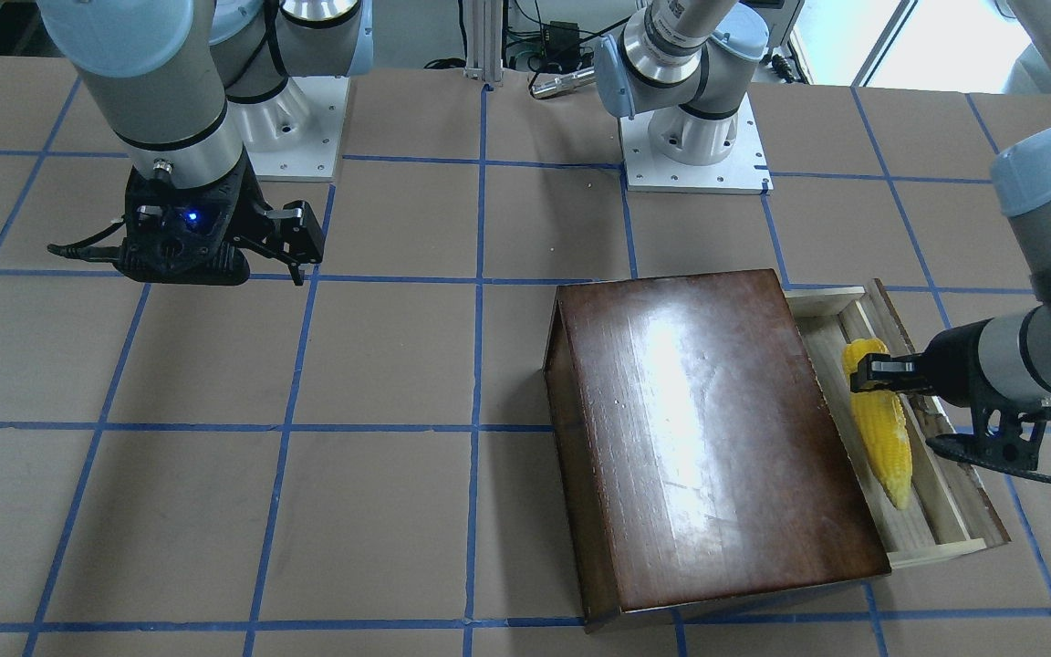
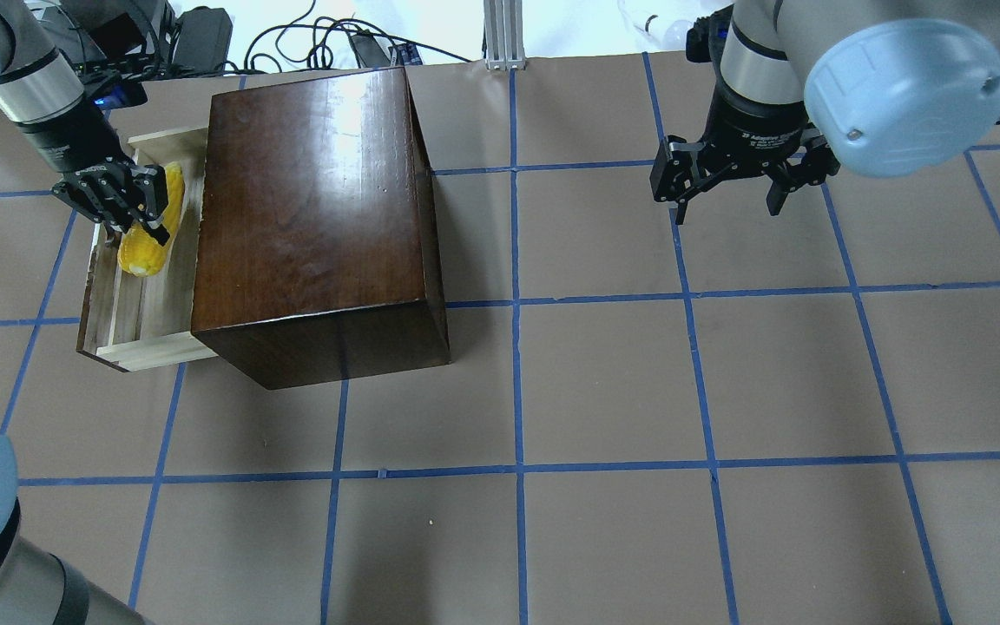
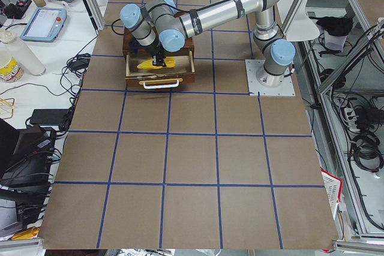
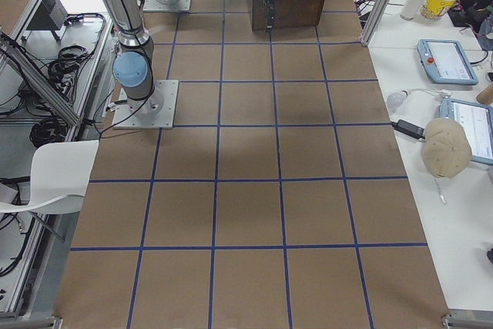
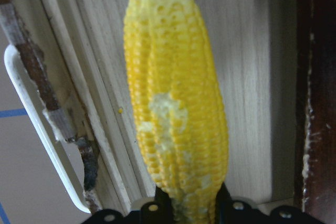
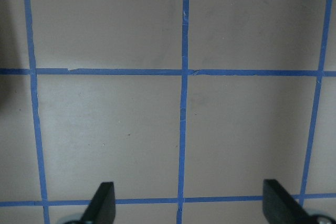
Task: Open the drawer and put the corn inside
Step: 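Carry the corn over the open drawer and lower it inside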
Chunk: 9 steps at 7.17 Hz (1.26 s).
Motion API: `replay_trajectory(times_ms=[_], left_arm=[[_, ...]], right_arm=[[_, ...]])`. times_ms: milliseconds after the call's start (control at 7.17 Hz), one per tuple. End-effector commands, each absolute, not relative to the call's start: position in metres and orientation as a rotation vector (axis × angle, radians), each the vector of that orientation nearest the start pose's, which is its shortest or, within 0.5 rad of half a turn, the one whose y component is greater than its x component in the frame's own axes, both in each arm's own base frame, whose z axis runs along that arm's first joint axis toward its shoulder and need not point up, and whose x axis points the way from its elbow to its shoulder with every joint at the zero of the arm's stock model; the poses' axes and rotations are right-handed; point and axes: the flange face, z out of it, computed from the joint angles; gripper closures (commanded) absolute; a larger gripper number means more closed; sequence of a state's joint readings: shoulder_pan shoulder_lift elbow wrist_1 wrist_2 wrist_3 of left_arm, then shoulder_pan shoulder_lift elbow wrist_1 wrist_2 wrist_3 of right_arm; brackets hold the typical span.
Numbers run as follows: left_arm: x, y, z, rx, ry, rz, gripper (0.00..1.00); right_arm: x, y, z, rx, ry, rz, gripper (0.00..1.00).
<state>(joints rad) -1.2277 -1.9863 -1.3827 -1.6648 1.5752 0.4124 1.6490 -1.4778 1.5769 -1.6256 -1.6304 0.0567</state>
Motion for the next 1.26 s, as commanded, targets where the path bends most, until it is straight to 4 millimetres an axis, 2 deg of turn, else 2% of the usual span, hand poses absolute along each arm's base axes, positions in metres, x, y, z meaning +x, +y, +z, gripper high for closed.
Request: replay_trajectory(times_ms=[0,140,279,558,837,977,1116], left_arm=[[0.087,-0.637,0.323,0.117,3.213,0.431,0.42],[0.088,-0.640,0.326,0.114,3.213,0.414,0.00],[0.087,-0.639,0.333,0.097,3.210,0.398,0.00],[0.070,-0.633,0.368,0.107,3.239,0.349,0.00],[0.060,-0.632,0.439,0.089,3.221,0.216,0.00],[0.026,-0.622,0.473,-0.034,3.197,0.176,0.00],[-0.009,-0.617,0.483,-0.053,3.152,0.168,0.00]], right_arm=[[0.168,-0.513,0.443,-0.037,3.203,0.067,0.00],[0.168,-0.513,0.444,-0.036,3.203,0.062,0.00],[0.168,-0.513,0.443,-0.037,3.203,0.067,0.00],[0.168,-0.513,0.443,-0.037,3.203,0.067,0.00],[0.168,-0.513,0.443,-0.037,3.202,0.067,0.00],[0.168,-0.513,0.443,-0.037,3.202,0.067,0.00],[0.168,-0.513,0.443,-0.036,3.202,0.065,0.00]])
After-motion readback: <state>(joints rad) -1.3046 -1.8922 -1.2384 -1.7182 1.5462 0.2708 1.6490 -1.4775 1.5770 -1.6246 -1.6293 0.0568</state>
